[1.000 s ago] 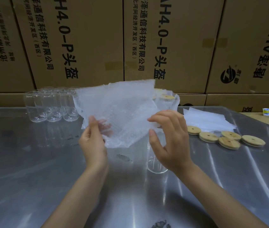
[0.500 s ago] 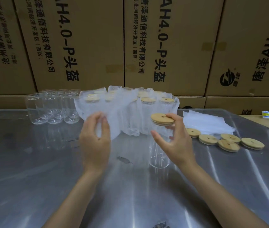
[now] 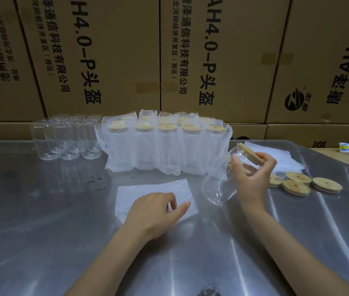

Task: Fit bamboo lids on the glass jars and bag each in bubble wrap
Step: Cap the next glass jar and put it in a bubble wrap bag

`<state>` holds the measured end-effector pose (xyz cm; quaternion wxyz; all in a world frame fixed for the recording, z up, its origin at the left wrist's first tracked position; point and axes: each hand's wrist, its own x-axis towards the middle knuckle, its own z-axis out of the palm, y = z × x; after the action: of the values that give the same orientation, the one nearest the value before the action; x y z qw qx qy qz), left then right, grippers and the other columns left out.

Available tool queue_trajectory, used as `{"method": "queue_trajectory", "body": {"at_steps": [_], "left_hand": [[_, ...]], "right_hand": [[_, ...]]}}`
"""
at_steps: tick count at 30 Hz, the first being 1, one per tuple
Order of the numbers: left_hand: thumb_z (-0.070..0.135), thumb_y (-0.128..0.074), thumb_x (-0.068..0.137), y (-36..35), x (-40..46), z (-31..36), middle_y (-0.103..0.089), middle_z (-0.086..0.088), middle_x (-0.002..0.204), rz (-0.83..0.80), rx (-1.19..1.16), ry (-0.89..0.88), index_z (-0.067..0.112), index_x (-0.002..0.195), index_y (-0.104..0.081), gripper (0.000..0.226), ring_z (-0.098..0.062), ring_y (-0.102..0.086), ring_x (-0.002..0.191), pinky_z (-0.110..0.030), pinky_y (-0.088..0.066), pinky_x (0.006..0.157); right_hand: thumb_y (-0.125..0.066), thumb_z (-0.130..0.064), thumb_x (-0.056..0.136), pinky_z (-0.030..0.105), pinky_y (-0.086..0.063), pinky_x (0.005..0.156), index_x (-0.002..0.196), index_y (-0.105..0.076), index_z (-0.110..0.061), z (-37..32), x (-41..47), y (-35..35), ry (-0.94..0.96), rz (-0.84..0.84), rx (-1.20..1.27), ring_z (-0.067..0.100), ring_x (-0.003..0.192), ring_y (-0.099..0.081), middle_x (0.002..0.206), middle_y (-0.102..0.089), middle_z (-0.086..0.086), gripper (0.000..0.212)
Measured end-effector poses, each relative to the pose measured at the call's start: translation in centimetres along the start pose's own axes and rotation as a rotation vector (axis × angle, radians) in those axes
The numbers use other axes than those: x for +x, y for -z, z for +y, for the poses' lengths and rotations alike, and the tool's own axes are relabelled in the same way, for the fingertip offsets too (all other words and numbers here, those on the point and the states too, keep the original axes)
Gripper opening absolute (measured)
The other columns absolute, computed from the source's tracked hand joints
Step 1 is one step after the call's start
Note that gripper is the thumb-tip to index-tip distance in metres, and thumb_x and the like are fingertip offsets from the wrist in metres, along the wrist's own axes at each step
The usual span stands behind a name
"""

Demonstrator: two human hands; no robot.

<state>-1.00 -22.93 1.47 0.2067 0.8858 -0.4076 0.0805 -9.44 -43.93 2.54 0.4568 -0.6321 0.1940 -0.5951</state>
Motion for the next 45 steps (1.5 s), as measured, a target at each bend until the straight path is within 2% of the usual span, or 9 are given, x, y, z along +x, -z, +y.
{"method": "queue_trajectory", "body": {"at_steps": [4,8,12,18,22,25,29,34,45], "left_hand": [[0.071,-0.028,0.090,-0.2,0.3,0.1,-0.063,0.004,0.079,0.008,0.100,0.115,0.032,0.094,-0.059,0.050,-0.016,-0.056,0.082,-0.030,-0.034,0.066],[0.070,-0.042,0.087,-0.9,0.4,0.0,-0.062,0.007,0.105,-0.008,0.025,0.097,0.033,0.124,-0.056,0.054,-0.015,-0.058,0.105,-0.029,-0.039,0.076],[0.063,-0.054,0.085,-1.3,0.4,-0.1,-0.051,0.013,0.084,-0.036,-0.048,0.068,0.035,0.114,-0.062,0.041,-0.011,-0.055,0.093,-0.027,-0.035,0.069],[0.037,-0.072,0.081,-1.3,0.5,-0.5,-0.056,0.011,0.065,0.054,-0.346,0.127,0.034,0.075,-0.063,0.011,-0.002,-0.051,0.061,-0.021,-0.038,0.057],[0.023,-0.077,0.079,-1.0,0.6,-0.5,-0.059,0.009,0.068,0.103,-0.619,0.191,0.027,0.072,-0.068,0.012,-0.001,-0.048,0.047,-0.016,-0.041,0.049],[0.027,-0.077,0.079,-0.9,0.7,-0.6,-0.065,0.008,0.073,0.120,-0.656,0.220,0.026,0.071,-0.068,0.012,0.000,-0.051,0.052,-0.014,-0.041,0.055],[0.025,-0.075,0.080,-1.0,0.8,-0.7,-0.067,0.010,0.070,0.122,-0.658,0.226,0.024,0.066,-0.067,0.016,0.005,-0.054,0.056,-0.021,-0.045,0.066],[0.019,-0.073,0.080,-0.9,0.8,-0.6,-0.066,0.013,0.065,0.151,-0.728,0.203,0.024,0.064,-0.064,0.020,-0.003,-0.055,0.058,-0.023,-0.045,0.066],[0.019,-0.071,0.085,0.3,0.6,0.6,-0.068,0.016,0.082,0.425,-0.821,0.085,0.025,0.079,-0.067,0.010,0.001,-0.059,0.070,-0.012,-0.045,0.067]], "right_hand": [[-0.073,-0.041,0.083,0.020,-0.044,0.067,0.109,-0.034,-0.024,1.0,0.4,0.2,-0.130,0.074,0.052,0.015,0.085,-0.061,0.103,-0.051,-0.007,0.049],[-0.073,-0.048,0.080,0.032,-0.050,0.074,0.109,-0.033,-0.024,1.6,0.3,0.2,-0.273,0.078,0.073,0.007,0.080,-0.056,0.104,-0.054,-0.001,0.055],[-0.075,-0.056,0.073,0.051,-0.053,0.090,0.112,-0.038,-0.031,1.9,0.2,0.1,-0.367,0.026,0.108,0.009,0.091,-0.059,0.101,-0.050,-0.016,0.060],[-0.077,-0.063,0.060,0.035,-0.058,0.072,0.124,-0.053,-0.035,1.7,-0.1,0.2,-0.532,-0.030,0.233,0.016,0.106,-0.063,0.116,-0.059,-0.015,0.074],[-0.077,-0.049,0.074,0.031,-0.056,0.065,0.110,-0.064,-0.035,1.5,-0.1,0.4,-0.622,-0.043,0.302,0.012,0.092,-0.068,0.112,-0.068,-0.008,0.040],[-0.075,-0.043,0.079,0.031,-0.054,0.064,0.097,-0.065,-0.034,1.1,0.1,0.7,-0.679,-0.046,0.382,0.015,0.093,-0.068,0.106,-0.070,-0.009,0.022],[-0.068,-0.046,0.084,0.034,-0.053,0.069,0.120,-0.063,-0.028,0.9,0.1,1.0,-0.728,-0.077,0.467,0.023,0.107,-0.065,0.121,-0.064,-0.004,0.040],[-0.068,-0.049,0.082,0.031,-0.050,0.063,0.101,-0.064,-0.039,0.5,-0.8,0.4,-0.768,-0.201,0.476,0.017,0.097,-0.067,0.119,-0.063,-0.007,0.022],[-0.075,-0.053,0.059,0.032,-0.056,0.070,0.122,-0.060,-0.032,-1.0,-1.9,-0.5,-0.776,-0.286,0.452,0.016,0.102,-0.066,0.122,-0.061,-0.006,0.068]]}}
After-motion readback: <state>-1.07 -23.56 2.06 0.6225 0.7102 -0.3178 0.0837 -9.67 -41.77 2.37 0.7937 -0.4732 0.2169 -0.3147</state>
